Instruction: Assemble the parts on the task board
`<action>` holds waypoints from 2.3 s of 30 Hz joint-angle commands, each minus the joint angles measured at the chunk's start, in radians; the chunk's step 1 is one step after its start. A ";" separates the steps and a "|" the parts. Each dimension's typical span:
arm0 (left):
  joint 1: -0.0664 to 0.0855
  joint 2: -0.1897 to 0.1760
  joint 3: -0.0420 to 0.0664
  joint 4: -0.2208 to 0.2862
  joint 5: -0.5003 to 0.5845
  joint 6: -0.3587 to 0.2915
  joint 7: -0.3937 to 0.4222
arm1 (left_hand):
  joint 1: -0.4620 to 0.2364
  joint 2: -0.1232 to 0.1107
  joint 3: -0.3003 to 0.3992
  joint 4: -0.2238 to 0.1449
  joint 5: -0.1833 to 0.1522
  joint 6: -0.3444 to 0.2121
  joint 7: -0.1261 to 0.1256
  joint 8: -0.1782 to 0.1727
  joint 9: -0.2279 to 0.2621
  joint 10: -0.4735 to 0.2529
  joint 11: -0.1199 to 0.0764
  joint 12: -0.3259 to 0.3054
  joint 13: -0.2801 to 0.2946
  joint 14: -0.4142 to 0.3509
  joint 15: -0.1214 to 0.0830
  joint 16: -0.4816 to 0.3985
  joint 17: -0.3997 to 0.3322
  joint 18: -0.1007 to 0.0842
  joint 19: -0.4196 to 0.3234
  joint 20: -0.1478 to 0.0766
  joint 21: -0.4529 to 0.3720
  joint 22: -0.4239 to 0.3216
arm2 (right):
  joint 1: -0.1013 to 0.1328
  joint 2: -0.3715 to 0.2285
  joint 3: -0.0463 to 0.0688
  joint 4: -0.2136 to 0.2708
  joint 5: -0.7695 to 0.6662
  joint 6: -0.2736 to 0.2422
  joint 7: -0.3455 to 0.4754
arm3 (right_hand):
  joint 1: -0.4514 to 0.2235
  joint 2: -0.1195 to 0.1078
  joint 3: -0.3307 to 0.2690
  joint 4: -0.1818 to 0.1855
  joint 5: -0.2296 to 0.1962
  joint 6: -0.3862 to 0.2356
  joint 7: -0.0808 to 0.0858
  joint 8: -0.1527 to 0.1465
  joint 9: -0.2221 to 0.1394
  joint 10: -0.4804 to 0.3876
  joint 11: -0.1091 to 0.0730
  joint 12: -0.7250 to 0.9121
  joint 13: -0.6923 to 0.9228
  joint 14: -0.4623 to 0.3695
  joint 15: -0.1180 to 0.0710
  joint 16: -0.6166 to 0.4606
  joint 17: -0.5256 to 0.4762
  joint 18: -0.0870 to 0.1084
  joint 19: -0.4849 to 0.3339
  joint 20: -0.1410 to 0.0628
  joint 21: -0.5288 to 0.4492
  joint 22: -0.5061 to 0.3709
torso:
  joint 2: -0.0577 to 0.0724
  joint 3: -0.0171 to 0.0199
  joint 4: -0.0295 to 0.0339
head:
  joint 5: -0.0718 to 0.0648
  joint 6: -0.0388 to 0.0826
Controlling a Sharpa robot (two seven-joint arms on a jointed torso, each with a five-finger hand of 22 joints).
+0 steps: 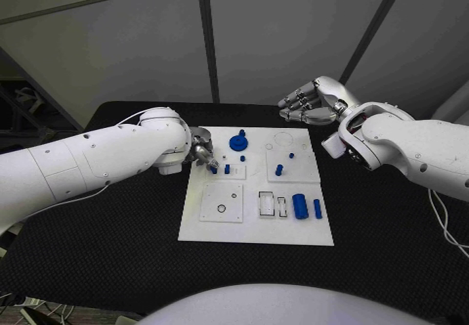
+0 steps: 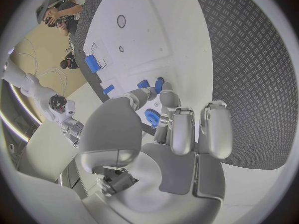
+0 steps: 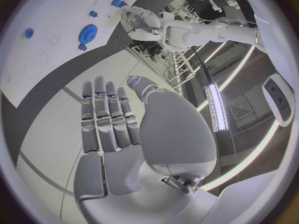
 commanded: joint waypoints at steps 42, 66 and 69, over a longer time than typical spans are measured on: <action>-0.010 0.009 -0.007 0.005 -0.040 0.050 -0.004 | 0.020 0.014 0.003 -0.117 0.033 0.043 -0.015 -0.019 -0.017 0.089 -0.057 0.035 0.053 0.061 -0.014 0.006 0.096 -0.021 0.056 -0.013 0.044 0.136 | 0.002 -0.005 0.001 0.006 -0.001 0.006 0.005 | -0.003 0.005 -0.001 -0.004 0.008 -0.005 -0.004 -0.002 0.001 -0.004 -0.003 -0.003 0.000 -0.003 0.002 -0.001 -0.002 0.004 0.006 0.002 -0.007 -0.004 | -0.001 0.0000 0.0006 | -0.005 -0.006; -0.010 -0.007 -0.009 0.023 -0.061 0.069 -0.008 | 0.002 0.012 0.000 -0.107 0.042 0.058 -0.017 -0.019 -0.020 0.107 -0.057 0.060 0.089 0.061 -0.013 0.007 0.096 -0.022 0.058 -0.013 0.050 0.142 | 0.002 -0.005 0.001 0.004 -0.001 0.008 0.006 | -0.003 0.005 -0.001 -0.004 0.008 -0.005 -0.004 -0.002 0.001 -0.004 -0.003 -0.003 0.000 -0.003 0.002 -0.001 -0.002 0.004 0.006 0.002 -0.007 -0.004 | 0.000 -0.0001 -0.0005 | -0.001 -0.011; -0.010 -0.005 -0.009 0.021 -0.061 0.059 -0.008 | -0.002 0.014 -0.002 -0.103 0.042 0.060 -0.018 -0.020 -0.020 0.108 -0.058 0.061 0.090 0.061 -0.013 0.007 0.096 -0.021 0.057 -0.013 0.047 0.140 | 0.002 -0.004 0.001 0.003 -0.001 0.008 0.006 | -0.003 0.005 -0.001 -0.004 0.008 -0.005 -0.004 -0.002 0.001 -0.004 -0.003 -0.003 0.000 -0.003 0.002 -0.001 -0.002 0.004 0.006 0.002 -0.007 -0.004 | 0.000 -0.0004 -0.0002 | -0.001 -0.009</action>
